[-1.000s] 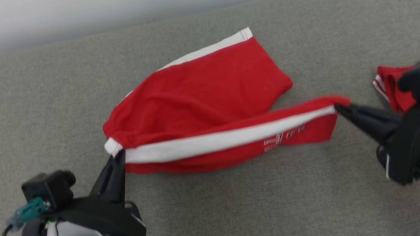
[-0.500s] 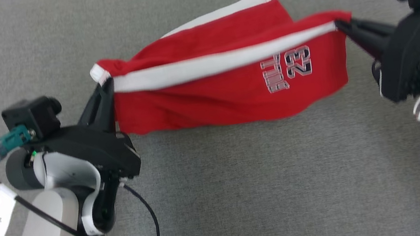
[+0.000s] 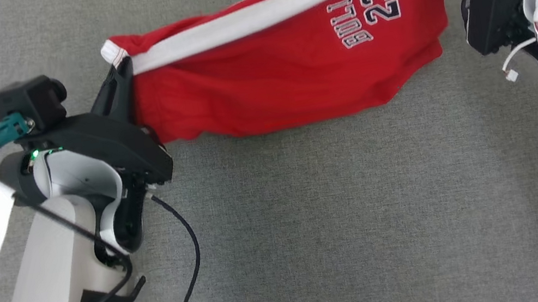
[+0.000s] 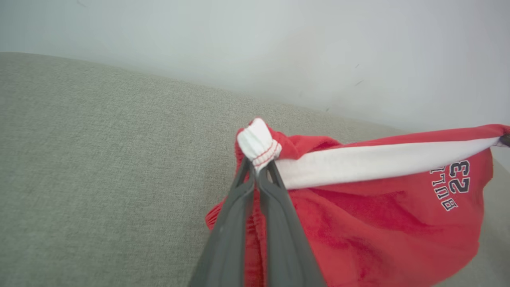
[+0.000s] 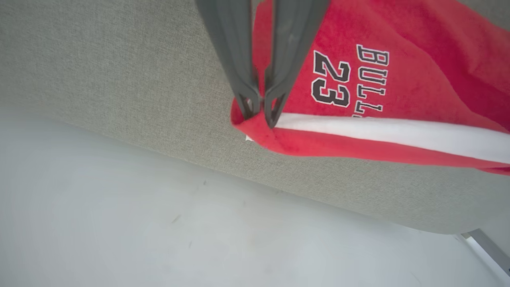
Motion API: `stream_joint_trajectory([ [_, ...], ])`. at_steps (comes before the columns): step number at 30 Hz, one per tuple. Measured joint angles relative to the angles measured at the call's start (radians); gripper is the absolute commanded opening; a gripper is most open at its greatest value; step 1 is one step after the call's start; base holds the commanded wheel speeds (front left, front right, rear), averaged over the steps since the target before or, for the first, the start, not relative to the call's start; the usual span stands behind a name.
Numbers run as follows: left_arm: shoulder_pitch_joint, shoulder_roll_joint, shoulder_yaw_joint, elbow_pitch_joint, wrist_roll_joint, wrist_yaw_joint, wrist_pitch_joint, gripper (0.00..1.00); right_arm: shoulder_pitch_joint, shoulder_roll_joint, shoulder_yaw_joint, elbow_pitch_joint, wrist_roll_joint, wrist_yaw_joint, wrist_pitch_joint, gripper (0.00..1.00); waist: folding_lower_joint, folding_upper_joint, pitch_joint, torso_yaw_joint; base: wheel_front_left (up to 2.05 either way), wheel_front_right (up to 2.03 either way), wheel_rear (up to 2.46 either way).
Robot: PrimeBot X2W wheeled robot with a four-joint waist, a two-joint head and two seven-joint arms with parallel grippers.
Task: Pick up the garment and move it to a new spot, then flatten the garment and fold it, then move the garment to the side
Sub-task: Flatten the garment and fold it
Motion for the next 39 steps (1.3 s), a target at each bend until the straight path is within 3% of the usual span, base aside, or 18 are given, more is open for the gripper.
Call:
stream_joint_trajectory([
  [6,-0.04,-0.012,-0.007,0.061,0.001,-0.001,-0.012,0.0,-0.046,0.02,0.011,0.077,-0.024,-0.006,-0.047,0.0,0.0,-0.0001,0.016,0.001,0.0,0.0,0.0],
  [7,-0.045,-0.015,-0.01,0.07,0.001,-0.001,-0.015,0.16,-0.05,0.024,0.014,0.091,-0.027,-0.006,-0.054,0.0,0.0,-0.0001,0.017,0.001,0.0,0.0,0.0],
  [8,-0.051,-0.018,-0.015,0.083,0.001,-0.002,-0.019,0.32,-0.056,0.028,0.016,0.106,-0.027,-0.006,-0.063,0.36,0.0,-0.0001,0.018,0.001,0.0,0.0,0.0],
  [9,-0.056,-0.021,-0.017,0.092,0.002,-0.007,-0.019,0.85,-0.057,0.034,0.015,0.115,-0.027,-0.006,-0.073,1.0,0.0,-0.0001,0.019,0.002,0.0,0.0,0.0],
  [10,-0.06,-0.023,-0.018,0.099,0.002,-0.009,-0.02,1.0,-0.059,0.04,0.015,0.125,-0.027,-0.006,-0.084,1.0,0.0,-0.0001,0.019,0.002,0.0,0.0,0.0],
  [27,-0.093,-0.019,-0.018,0.224,0.02,-0.027,-0.126,1.0,-0.088,0.075,0.02,0.238,-0.026,0.03,-0.286,1.0,-0.0001,-0.0001,-0.029,0.013,0.0,0.0,0.0],
  [39,0.079,0.004,-0.123,0.245,0.073,-0.082,-0.174,1.0,0.137,0.036,0.055,0.276,-0.025,0.039,-0.296,1.0,-0.0003,-0.0002,-0.14,0.01,0.0,0.0,0.0],
])
